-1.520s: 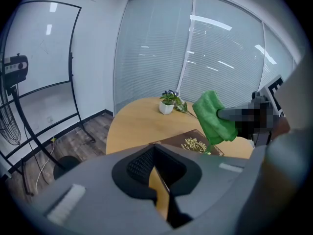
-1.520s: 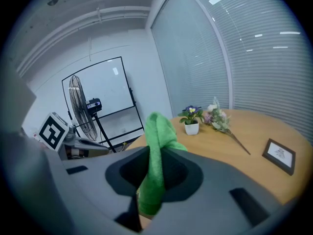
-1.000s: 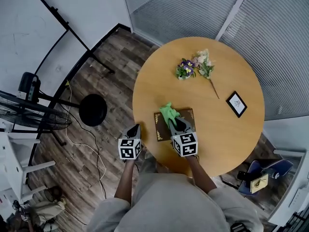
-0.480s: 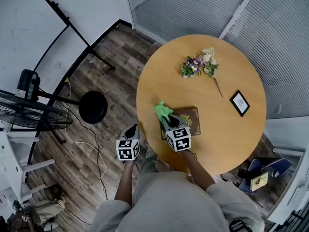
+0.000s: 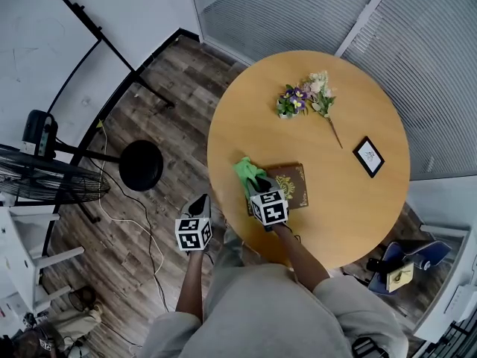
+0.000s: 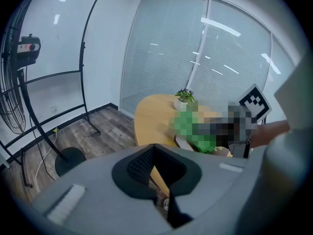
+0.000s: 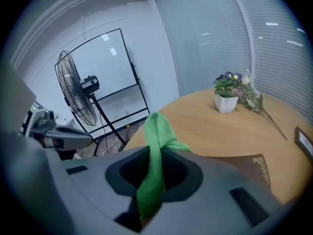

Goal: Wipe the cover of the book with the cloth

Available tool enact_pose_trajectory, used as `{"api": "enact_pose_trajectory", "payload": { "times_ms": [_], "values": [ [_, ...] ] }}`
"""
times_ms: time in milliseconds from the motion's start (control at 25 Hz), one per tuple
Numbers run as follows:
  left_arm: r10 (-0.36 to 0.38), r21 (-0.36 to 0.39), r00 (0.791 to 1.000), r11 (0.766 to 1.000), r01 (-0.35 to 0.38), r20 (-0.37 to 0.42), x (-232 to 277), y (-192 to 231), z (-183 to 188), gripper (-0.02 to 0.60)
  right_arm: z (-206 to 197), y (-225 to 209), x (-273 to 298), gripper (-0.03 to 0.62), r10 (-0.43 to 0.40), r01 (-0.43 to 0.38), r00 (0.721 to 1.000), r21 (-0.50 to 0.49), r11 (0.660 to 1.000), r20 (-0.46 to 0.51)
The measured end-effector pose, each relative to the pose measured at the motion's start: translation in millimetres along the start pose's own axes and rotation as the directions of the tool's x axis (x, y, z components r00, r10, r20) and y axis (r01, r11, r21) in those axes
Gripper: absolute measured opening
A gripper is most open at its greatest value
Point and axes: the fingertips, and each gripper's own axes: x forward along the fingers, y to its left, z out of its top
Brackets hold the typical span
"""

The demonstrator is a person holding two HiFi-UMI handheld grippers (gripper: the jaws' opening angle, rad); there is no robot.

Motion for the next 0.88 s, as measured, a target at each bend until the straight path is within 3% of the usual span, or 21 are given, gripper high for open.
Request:
{"api": "enact_pose_trajectory", "payload": {
  "times_ms": [880],
  "values": [
    [-0.055, 0.050, 0.998, 0.997, 0.056, -0.015, 23.1, -37.8, 10.3, 0.006, -18.3, -46.0, -12.7, 0.071, -0.055, 0.056, 0.998, 0.054, 0.997, -0.019]
  ]
}}
